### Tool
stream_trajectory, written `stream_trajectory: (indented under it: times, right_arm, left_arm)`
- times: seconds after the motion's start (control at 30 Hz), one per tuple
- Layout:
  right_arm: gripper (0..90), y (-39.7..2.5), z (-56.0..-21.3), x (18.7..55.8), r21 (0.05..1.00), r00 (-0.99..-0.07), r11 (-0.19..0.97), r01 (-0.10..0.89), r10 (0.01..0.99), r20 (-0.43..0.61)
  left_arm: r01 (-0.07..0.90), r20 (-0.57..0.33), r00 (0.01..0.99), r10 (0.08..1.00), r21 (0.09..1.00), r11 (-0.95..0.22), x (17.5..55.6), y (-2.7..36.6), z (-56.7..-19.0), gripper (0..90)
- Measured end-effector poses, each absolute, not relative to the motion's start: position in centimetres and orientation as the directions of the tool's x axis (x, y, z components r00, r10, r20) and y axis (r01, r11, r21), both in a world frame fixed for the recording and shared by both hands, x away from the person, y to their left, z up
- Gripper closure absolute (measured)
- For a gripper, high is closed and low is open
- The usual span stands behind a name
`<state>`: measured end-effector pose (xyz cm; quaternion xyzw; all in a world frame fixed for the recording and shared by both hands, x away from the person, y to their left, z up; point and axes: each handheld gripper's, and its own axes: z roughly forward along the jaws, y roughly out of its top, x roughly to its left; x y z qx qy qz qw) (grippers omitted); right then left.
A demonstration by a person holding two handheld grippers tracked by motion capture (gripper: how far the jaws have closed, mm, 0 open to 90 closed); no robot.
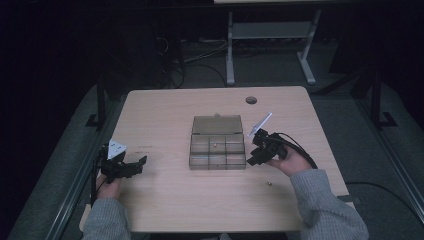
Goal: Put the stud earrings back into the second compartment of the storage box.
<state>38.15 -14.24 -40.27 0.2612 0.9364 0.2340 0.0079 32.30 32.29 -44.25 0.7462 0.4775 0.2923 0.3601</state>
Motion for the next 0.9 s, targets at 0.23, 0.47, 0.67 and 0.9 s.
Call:
stream_trajectory:
  times: [0.23, 0.47, 0.67, 0.9]
  right_arm:
    - [57.9, -15.4, -40.6, 37.0, 0.452, -0.859, 0.747, 0.487, 0.503, 0.095]
    - [57.8, -16.8, -41.2, 35.7, 0.460, -0.850, 0.734, 0.500, 0.517, 0.098]
    - [57.7, -18.0, -42.1, 34.9, 0.458, -0.831, 0.711, 0.534, 0.540, 0.132]
    - [58.3, -19.3, -42.9, 33.5, 0.476, -0.820, 0.690, 0.545, 0.557, 0.132]
  left_arm:
    - [0.503, 0.093, 0.372, 0.924, 0.816, -0.284, 32.3, 32.3, -44.2, 13.8]
    - [0.499, 0.095, 0.377, 0.921, 0.817, -0.289, 32.3, 32.3, -44.3, 13.8]
    - [0.503, 0.094, 0.375, 0.922, 0.815, -0.288, 32.3, 32.3, -44.3, 13.8]
    - [0.502, 0.099, 0.382, 0.919, 0.812, -0.296, 32.3, 32.3, -44.3, 13.8]
